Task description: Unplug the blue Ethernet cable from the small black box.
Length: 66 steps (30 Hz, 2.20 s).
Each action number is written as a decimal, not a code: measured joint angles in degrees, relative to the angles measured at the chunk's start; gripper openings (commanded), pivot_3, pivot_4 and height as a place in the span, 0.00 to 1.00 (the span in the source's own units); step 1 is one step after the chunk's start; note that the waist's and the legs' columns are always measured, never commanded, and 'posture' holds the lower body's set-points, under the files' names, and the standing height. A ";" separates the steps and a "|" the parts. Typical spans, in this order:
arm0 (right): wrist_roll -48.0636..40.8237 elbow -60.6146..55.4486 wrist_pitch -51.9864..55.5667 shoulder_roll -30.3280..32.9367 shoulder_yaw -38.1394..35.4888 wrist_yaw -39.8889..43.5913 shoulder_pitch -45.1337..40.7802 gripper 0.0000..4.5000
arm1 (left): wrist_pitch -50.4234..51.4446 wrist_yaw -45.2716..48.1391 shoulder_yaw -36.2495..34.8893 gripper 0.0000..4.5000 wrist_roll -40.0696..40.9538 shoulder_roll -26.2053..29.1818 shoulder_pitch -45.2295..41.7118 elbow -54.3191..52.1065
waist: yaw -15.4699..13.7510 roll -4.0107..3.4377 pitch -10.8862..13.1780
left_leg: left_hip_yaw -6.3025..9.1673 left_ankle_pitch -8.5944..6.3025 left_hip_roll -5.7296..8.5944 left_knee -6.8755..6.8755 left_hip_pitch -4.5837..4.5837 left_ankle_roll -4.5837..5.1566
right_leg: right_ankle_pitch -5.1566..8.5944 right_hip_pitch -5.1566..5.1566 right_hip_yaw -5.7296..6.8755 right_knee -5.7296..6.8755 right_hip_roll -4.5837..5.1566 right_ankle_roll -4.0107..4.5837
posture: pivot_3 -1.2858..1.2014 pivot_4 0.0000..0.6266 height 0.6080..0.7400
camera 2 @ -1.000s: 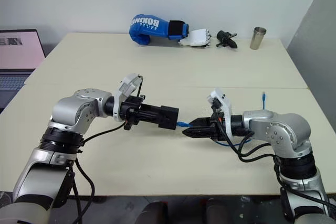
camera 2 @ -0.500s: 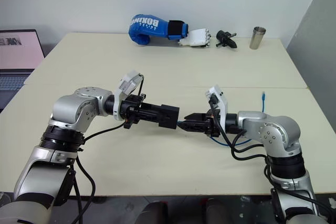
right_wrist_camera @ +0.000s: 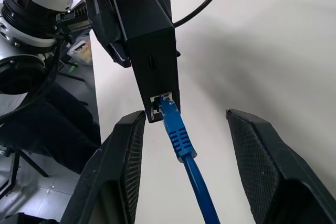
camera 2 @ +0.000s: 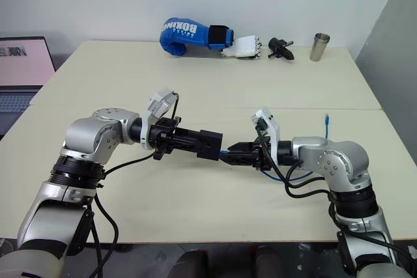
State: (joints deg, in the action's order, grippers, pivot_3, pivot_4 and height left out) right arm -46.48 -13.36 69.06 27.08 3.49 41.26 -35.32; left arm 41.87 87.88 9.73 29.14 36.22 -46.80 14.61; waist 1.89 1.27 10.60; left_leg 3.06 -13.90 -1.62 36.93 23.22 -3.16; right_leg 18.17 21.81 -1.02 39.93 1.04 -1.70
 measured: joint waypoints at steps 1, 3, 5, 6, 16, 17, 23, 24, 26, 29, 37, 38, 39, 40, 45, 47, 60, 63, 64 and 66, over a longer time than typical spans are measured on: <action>0.05 0.05 0.00 0.00 0.00 0.02 -0.01 0.47 | 0.00 0.00 0.00 0.18 0.00 0.00 0.00 -0.02 | 0.00 0.00 0.00 | 0.00 0.00 0.00 0.00 0.00 0.00 | 0.00 0.00 0.00 0.00 0.00 0.00 | 0.52 0.24 1.00; 0.07 0.12 0.00 -0.01 0.05 0.26 -0.06 0.37 | 0.00 -0.10 0.00 0.18 -0.02 0.01 0.00 -0.02 | 0.00 0.00 0.00 | 0.00 0.00 0.00 0.00 0.00 0.00 | 0.00 0.00 0.00 0.00 0.00 0.00 | 0.52 0.24 1.00; 0.06 0.12 0.00 -0.02 0.09 0.61 -0.18 0.29 | 0.00 -0.30 0.00 0.18 -0.03 0.01 0.00 -0.02 | 0.01 0.00 0.00 | 0.00 0.00 0.00 0.00 0.00 0.00 | 0.00 0.00 0.00 0.00 0.00 0.00 | 0.52 0.24 1.00; 0.04 0.12 0.00 -0.03 0.09 0.78 -0.19 0.25 | 0.00 -0.37 0.00 0.18 -0.03 0.01 0.00 -0.02 | 0.00 0.00 0.00 | 0.00 0.00 0.00 0.00 0.00 0.00 | 0.00 0.00 0.00 0.00 0.00 0.00 | 0.52 0.24 1.00; -0.35 0.11 0.14 0.89 0.24 3.52 -0.26 0.01 | 0.04 -0.16 -0.05 0.18 0.03 0.32 0.04 -0.37 | -0.01 0.00 0.00 | 0.00 0.00 0.00 0.00 0.00 0.00 | 0.00 0.00 0.01 0.00 0.00 0.00 | 0.52 0.24 1.00; -0.42 0.11 0.17 1.03 0.28 3.77 -0.30 0.01 | 0.08 0.00 -0.05 0.18 0.03 0.33 0.04 -0.53 | -0.01 0.00 0.00 | 0.00 0.00 0.00 0.00 0.00 0.00 | 0.00 0.00 0.01 0.00 0.00 0.00 | 0.52 0.24 1.00; -0.73 0.11 0.60 1.24 0.73 4.23 -0.34 0.01 | 1.34 0.18 -0.06 0.18 0.12 0.68 0.69 -1.70 | 0.02 0.00 0.00 | 0.00 0.00 0.00 0.00 0.00 0.00 | 0.00 0.00 0.00 0.00 0.00 0.00 | 0.52 0.24 1.00; -0.77 0.12 0.65 1.29 0.87 4.35 -0.34 0.01 | 1.56 0.18 -0.06 0.18 0.15 0.78 0.85 -2.02 | 0.02 0.00 0.00 | 0.00 0.00 0.00 0.00 0.00 0.00 | 0.00 0.00 0.00 0.00 0.00 0.00 | 0.52 0.24 1.00; -0.88 0.12 0.89 1.60 1.24 4.72 -0.33 0.01 | 1.91 0.19 -0.07 0.18 0.35 1.09 1.49 -3.08 | 0.01 0.00 0.00 | 0.00 0.00 0.00 0.00 0.00 0.00 | 0.00 0.00 0.00 0.00 0.00 0.00 | 0.52 0.24 1.00; -1.33 0.09 0.91 2.28 1.39 5.48 -0.12 0.01 | 2.71 0.19 -0.07 0.18 0.89 1.15 1.83 -3.71 | -0.02 0.00 0.00 | 0.00 0.00 0.00 0.01 0.00 0.00 | 0.00 0.00 0.00 0.00 0.00 0.00 | 0.52 0.24 1.00; -1.75 -0.02 -2.46 4.72 1.65 7.42 1.72 0.01 | 2.95 0.12 0.23 0.18 1.41 1.14 1.88 -3.98 | 0.01 0.00 0.00 | 0.00 0.00 -0.01 0.01 0.00 0.00 | 0.00 0.00 0.00 0.00 0.00 0.00 | 0.52 0.24 1.00; -1.95 -0.02 -2.54 5.03 1.65 7.47 2.04 0.01 | 2.93 0.08 0.67 0.18 1.40 1.14 1.88 -3.98 | -0.02 0.00 0.00 | 0.00 0.00 0.00 0.01 0.00 0.00 | 0.00 0.00 0.01 0.00 0.00 0.00 | 0.52 0.24 1.00; -2.03 -0.02 -2.56 5.26 1.66 7.54 2.21 0.01 | 2.92 0.04 0.98 0.18 1.38 1.14 1.89 -3.97 | -0.02 0.00 0.00 | 0.00 0.00 0.00 0.01 0.00 0.00 | 0.00 -0.01 0.00 0.00 0.00 0.00 | 0.52 0.24 1.00; -2.04 -0.02 -2.56 5.44 1.69 7.65 2.37 0.01 | 2.91 -0.01 1.26 0.18 1.35 1.14 1.92 -3.97 | -0.02 0.00 0.00 | 0.00 0.00 0.00 0.01 0.00 0.00 | 0.00 0.00 0.00 0.00 0.00 0.00 | 0.52 0.24 1.00; -2.56 -0.04 -2.74 6.29 1.85 7.91 2.82 0.01 | 2.29 0.05 2.30 0.18 1.19 1.14 1.93 -4.05 | 0.00 0.00 0.00 | 0.00 0.00 0.00 0.01 0.00 0.00 | 0.00 0.00 0.00 0.00 0.00 0.00 | 0.52 0.24 1.00; -2.66 -0.05 -2.47 6.31 1.87 7.91 2.71 0.01 | 1.71 0.22 2.43 0.18 1.06 1.20 1.93 -4.16 | 0.01 0.00 0.00 | 0.00 0.00 0.00 0.01 0.00 0.00 | 0.00 0.00 0.01 0.00 0.00 0.00 | 0.52 0.24 1.00; -3.99 -1.37 0.32 7.89 2.02 5.42 2.37 0.26 | 0.38 0.43 3.23 0.18 1.14 2.34 1.93 -4.98 | -0.02 0.00 0.00 | 0.01 0.00 -0.01 0.02 0.00 0.00 | 0.00 -0.01 0.01 0.00 0.00 0.00 | 0.52 0.24 1.00; -3.09 -1.33 1.33 8.97 2.12 4.50 2.59 0.43 | 0.41 0.45 2.12 0.18 1.15 3.00 1.71 -4.80 | -0.06 0.00 0.00 | 0.00 0.00 0.00 0.02 0.01 0.00 | 0.00 -0.01 0.01 -0.01 0.00 0.00 | 0.52 0.24 1.00; -3.05 -1.70 1.45 9.13 2.25 4.50 2.59 0.44 | 0.41 0.45 2.12 0.18 1.16 2.89 1.56 -4.80 | -0.05 0.00 0.00 | 0.00 0.00 0.01 0.01 0.01 0.00 | 0.00 -0.01 0.00 0.00 0.00 0.00 | 0.52 0.24 1.00; -3.06 -2.88 1.73 9.30 2.39 4.52 2.55 0.44 | 0.42 0.44 2.12 0.18 1.17 2.61 1.39 -4.63 | -0.05 0.00 0.00 | 0.00 0.00 0.00 0.01 0.01 0.00 | 0.00 -0.01 0.00 -0.01 0.00 0.00 | 0.52 0.24 1.00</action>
State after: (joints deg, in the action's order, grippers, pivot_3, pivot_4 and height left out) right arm -49.54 -16.24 70.79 36.38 5.88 45.78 -32.78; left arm 42.29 88.33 11.85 30.31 38.83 -45.41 9.98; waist 1.84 1.27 10.60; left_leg 3.06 -13.90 -1.62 36.94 23.23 -3.16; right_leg 18.17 21.80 -1.02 39.92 1.04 -1.70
